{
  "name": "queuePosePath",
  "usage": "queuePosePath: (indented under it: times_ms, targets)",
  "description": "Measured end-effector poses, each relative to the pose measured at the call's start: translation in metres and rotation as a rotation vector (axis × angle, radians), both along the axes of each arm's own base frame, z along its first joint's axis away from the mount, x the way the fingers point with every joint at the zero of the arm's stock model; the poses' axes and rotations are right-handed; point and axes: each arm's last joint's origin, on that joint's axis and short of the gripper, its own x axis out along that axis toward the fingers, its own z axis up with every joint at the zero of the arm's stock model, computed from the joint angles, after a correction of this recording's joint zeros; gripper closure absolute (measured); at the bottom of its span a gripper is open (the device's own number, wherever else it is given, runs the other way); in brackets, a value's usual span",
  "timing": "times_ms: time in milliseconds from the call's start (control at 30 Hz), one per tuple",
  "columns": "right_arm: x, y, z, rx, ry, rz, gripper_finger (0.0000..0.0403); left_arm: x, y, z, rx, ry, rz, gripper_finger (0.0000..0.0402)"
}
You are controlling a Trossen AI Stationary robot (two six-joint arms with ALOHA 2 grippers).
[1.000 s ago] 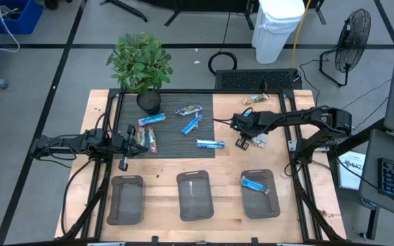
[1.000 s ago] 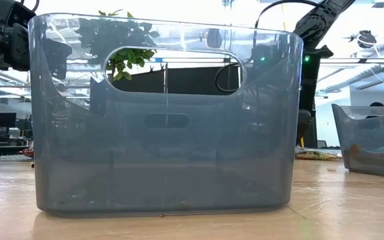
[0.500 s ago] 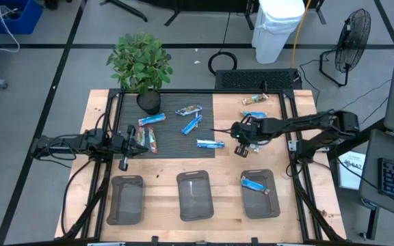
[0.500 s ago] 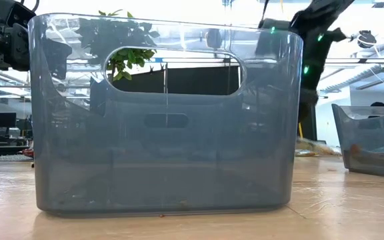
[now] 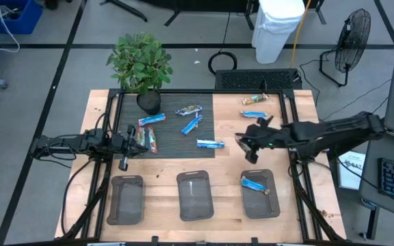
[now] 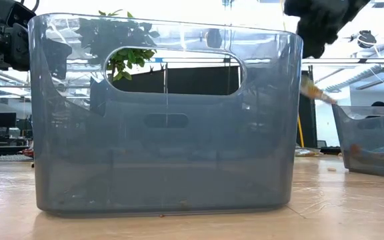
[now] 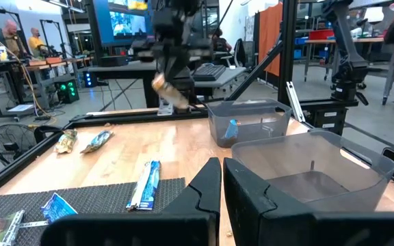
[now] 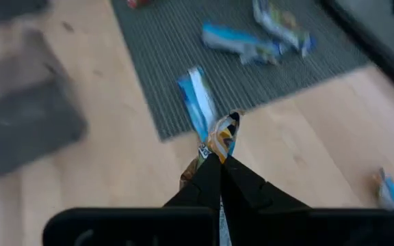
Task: Pick and place Granola Bars by type
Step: Put the yellow granola bar into the right black bin
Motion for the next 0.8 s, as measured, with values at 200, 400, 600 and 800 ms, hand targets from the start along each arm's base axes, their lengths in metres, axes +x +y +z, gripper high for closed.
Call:
queuePosePath:
  times_ms: [200,400,600,800]
  targets:
    - [-0.016,0.021,0.021,0.045,-0.165,0.092,0.0403,0.000,0.000,0.000,0.000,0.000,0.000,0.0376]
    - [-0.020,0.048,0.033,0.101,-0.297,0.231,0.0403,0.000,0.000,0.000,0.000,0.000,0.000,0.0376]
    - [-0.020,0.078,0.039,0.100,-0.383,0.386,0.0403,0.000,0.000,0.000,0.000,0.000,0.000,0.0376]
    - [-0.023,0.104,0.046,0.059,-0.492,0.502,0.0403,0.000,0.000,0.000,0.000,0.000,0.000,0.0376]
